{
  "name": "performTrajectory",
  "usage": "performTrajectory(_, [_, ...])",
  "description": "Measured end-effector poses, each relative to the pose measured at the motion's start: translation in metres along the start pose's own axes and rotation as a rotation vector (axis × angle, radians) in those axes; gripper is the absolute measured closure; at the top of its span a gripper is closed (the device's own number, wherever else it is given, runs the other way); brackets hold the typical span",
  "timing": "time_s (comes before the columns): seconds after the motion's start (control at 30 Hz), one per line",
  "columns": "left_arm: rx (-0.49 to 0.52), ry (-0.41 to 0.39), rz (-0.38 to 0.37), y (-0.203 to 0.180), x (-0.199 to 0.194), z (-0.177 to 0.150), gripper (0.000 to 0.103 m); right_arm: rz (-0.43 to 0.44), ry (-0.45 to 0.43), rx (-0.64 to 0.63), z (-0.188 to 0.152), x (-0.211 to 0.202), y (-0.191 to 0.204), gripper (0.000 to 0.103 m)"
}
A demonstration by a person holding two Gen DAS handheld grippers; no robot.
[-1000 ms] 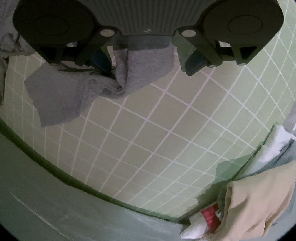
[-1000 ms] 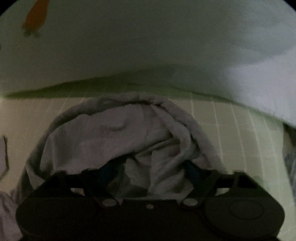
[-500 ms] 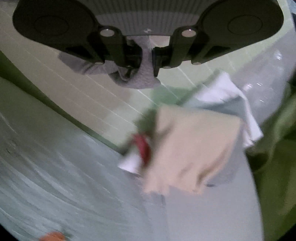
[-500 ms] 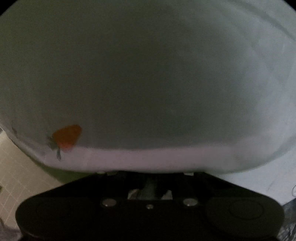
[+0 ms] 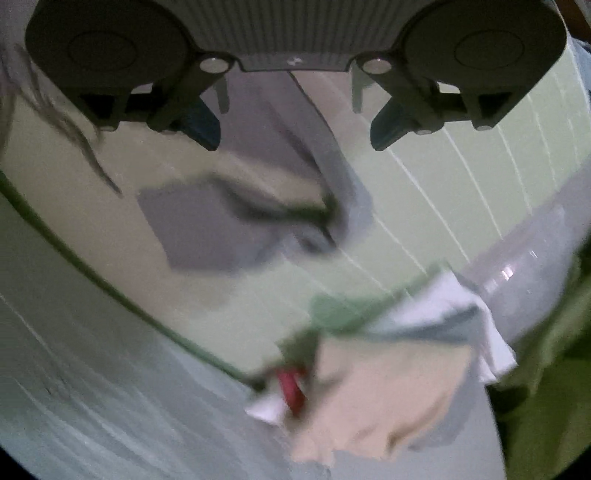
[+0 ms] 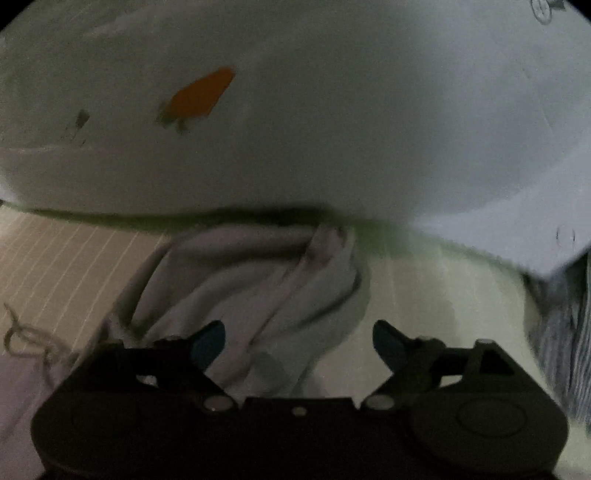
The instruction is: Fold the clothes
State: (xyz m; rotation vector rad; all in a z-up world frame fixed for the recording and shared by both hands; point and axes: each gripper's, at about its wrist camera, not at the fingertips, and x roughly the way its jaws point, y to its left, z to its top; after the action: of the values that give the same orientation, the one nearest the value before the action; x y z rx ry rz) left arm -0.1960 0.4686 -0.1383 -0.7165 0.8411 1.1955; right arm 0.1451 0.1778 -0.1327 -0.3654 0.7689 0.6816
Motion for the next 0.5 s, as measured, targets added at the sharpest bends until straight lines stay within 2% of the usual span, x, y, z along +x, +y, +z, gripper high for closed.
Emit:
performTrajectory(0.07, [0.013,0.049,-0.007,-0.008,0.003,-0.013,0.014,0.047,0.008,-0.003,-0.011,-0.006,0.015,0.023])
performTrajectory(0.13, [0.021,0.072,-0.020,-0.011,0.003,-0.024,0.014,0.097,0.012,-0.012,-0.019,-0.011,0.031,0.025])
performTrajectory(0.3, [0.034,0.103,-0.075,-0.022,-0.001,-0.036,0.014,0.158,0.024,-0.112,-0.031,-0.011,0.062,0.043])
performTrajectory(0.5, [0.073,0.124,-0.095,-0.036,-0.005,-0.043,0.014,0.147,0.029,-0.185,-0.036,-0.002,0.086,0.042])
